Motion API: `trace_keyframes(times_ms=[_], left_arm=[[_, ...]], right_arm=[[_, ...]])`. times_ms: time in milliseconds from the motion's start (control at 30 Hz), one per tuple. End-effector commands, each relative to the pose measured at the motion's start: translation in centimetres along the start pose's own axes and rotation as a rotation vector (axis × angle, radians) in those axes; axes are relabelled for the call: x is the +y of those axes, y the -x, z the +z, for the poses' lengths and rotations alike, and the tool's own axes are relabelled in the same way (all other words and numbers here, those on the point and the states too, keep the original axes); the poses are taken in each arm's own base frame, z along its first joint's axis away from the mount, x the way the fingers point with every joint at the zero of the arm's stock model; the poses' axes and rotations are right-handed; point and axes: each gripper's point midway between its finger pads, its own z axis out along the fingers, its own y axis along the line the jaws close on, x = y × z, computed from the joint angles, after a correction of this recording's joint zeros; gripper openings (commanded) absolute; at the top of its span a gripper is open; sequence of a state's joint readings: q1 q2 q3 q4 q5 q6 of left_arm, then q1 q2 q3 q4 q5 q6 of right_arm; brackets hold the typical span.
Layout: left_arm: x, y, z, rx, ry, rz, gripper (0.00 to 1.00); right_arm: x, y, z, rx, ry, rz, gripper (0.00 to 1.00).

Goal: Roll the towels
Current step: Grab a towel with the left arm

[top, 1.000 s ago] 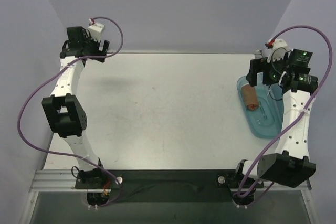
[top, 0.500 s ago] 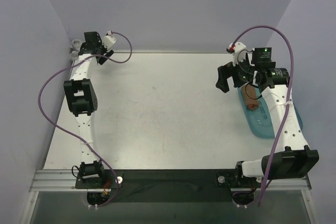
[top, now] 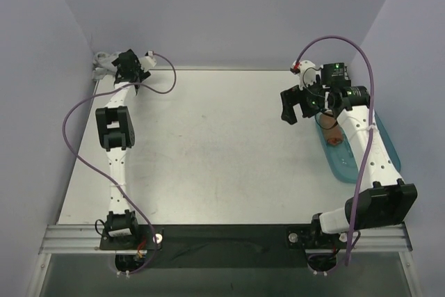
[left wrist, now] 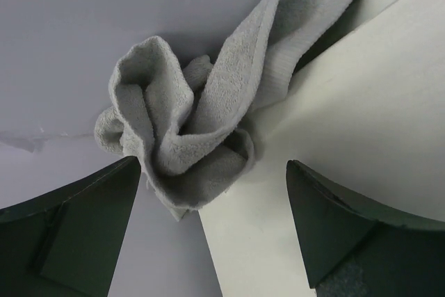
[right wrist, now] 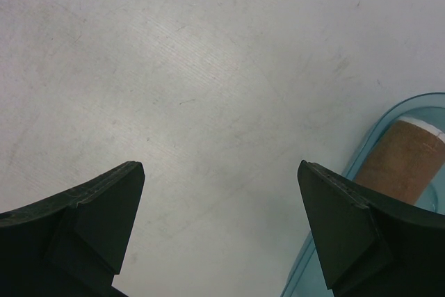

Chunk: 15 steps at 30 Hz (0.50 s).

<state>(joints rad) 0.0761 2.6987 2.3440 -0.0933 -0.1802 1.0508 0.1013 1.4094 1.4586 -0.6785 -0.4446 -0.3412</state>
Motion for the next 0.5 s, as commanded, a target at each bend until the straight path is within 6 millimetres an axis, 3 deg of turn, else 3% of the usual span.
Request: trace_keyframes(times_ms=[0, 133, 200, 233, 300, 400, 467], left_arm=[[4.5, 0.1, 0.9, -0.026, 0.213, -0.003, 0.98], [3.3, -1.2, 2.5, -0.03, 0.224, 0.041, 0.97], [4.4, -1.1, 2.7, -0.053, 0.279, 0.032, 0.97], [3.8, -1.6, 3.3, -0.054, 0.288, 0.04, 0.97], [4.6, -1.6, 3.5, -0.07, 0.321, 0.044, 0.97], [3.6, -2.2, 4.3, -0.079, 0.305, 0.062, 0.91], [3.3, -1.9, 4.3, -0.098, 0.289, 0.055, 0.81]], right_arm=[[-0.2, -0.3, 0.3, 0.041, -0.021, 0.008, 1.0], [-0.1, -0.5, 0.8, 0.071, -0.02, 0.008, 1.0], [-0.2, -0.6, 1.0, 0.081, -0.028, 0.003, 1.0], [-0.3, -0.7, 1.1, 0.087, -0.031, 0.004, 1.0], [-0.4, -0.7, 1.3, 0.096, -0.032, 0.002, 1.0], [-0.4, -0.4, 1.5, 0.104, -0.026, 0.001, 1.0], [-0.4, -0.3, 1.4, 0.112, -0.02, -0.002, 1.0]])
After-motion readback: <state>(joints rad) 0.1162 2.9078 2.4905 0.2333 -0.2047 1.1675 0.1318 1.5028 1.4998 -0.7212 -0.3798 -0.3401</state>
